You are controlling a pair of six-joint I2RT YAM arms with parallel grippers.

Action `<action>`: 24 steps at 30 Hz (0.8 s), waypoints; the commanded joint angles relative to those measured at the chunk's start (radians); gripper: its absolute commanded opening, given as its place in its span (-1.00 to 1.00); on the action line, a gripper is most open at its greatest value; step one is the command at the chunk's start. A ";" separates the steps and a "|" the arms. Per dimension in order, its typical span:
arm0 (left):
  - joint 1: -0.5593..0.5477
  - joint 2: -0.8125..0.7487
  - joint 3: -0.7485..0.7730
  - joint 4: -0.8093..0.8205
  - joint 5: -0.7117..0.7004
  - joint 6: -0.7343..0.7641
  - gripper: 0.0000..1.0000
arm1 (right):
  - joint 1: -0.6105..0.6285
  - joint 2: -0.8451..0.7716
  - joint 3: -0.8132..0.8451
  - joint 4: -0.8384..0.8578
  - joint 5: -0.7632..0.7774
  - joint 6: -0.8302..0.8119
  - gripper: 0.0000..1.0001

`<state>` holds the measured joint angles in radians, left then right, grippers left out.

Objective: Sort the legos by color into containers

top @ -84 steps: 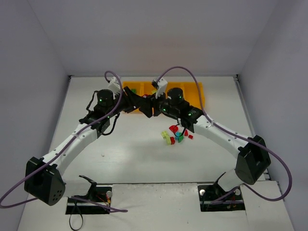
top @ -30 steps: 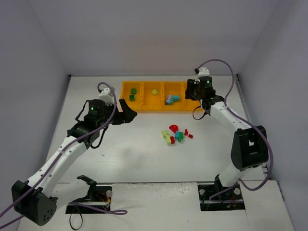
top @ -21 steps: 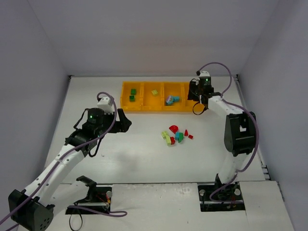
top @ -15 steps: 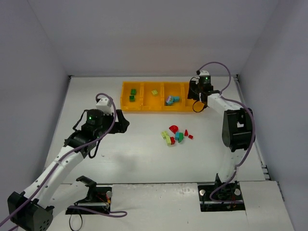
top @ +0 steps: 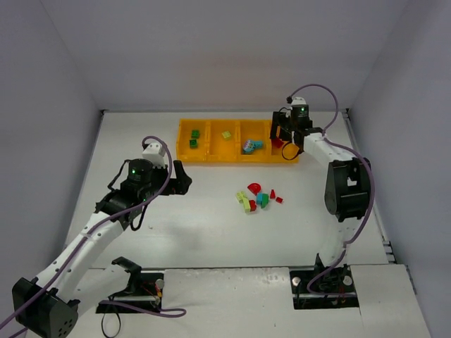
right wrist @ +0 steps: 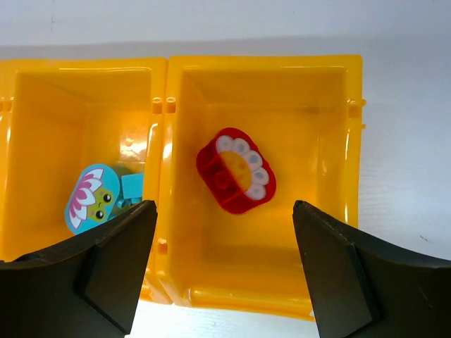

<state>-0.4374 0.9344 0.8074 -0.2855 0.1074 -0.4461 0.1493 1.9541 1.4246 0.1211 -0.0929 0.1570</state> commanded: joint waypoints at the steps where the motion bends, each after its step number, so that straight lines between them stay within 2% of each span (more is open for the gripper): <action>1: 0.006 -0.012 0.018 0.059 0.011 0.018 0.92 | -0.005 -0.156 -0.001 0.029 -0.002 -0.014 0.50; 5: 0.006 -0.054 0.027 0.057 0.018 0.058 0.95 | -0.001 -0.334 -0.116 0.060 0.013 -0.051 0.59; 6: 0.005 -0.065 0.030 0.058 0.014 0.064 0.95 | -0.002 -0.425 -0.143 0.069 0.013 -0.062 0.79; 7: 0.006 -0.072 0.033 0.059 0.011 0.072 0.95 | -0.005 -0.475 -0.171 0.077 0.013 -0.060 0.91; 9: 0.006 -0.097 0.044 0.059 -0.008 0.099 0.95 | -0.013 -0.609 -0.260 0.088 0.039 -0.006 1.00; 15: 0.008 -0.115 0.041 0.066 -0.098 0.132 0.95 | -0.014 -0.883 -0.475 0.060 0.033 0.056 1.00; 21: 0.008 -0.089 -0.008 0.109 -0.141 0.080 0.95 | -0.013 -0.980 -0.581 0.029 -0.109 0.067 1.00; 22: 0.008 -0.082 -0.013 0.117 -0.138 0.076 0.95 | -0.014 -0.986 -0.605 0.029 -0.132 0.076 0.97; 23: 0.009 -0.078 -0.014 0.124 -0.134 0.078 0.95 | -0.013 -0.989 -0.615 0.029 -0.155 0.075 0.82; 24: 0.008 -0.074 -0.011 0.121 -0.133 0.081 0.95 | -0.014 -0.988 -0.624 0.029 -0.174 0.076 0.76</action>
<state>-0.4362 0.8459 0.7853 -0.2428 -0.0071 -0.3534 0.1379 0.9794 0.8116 0.1116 -0.1707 0.2108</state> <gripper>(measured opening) 0.975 0.906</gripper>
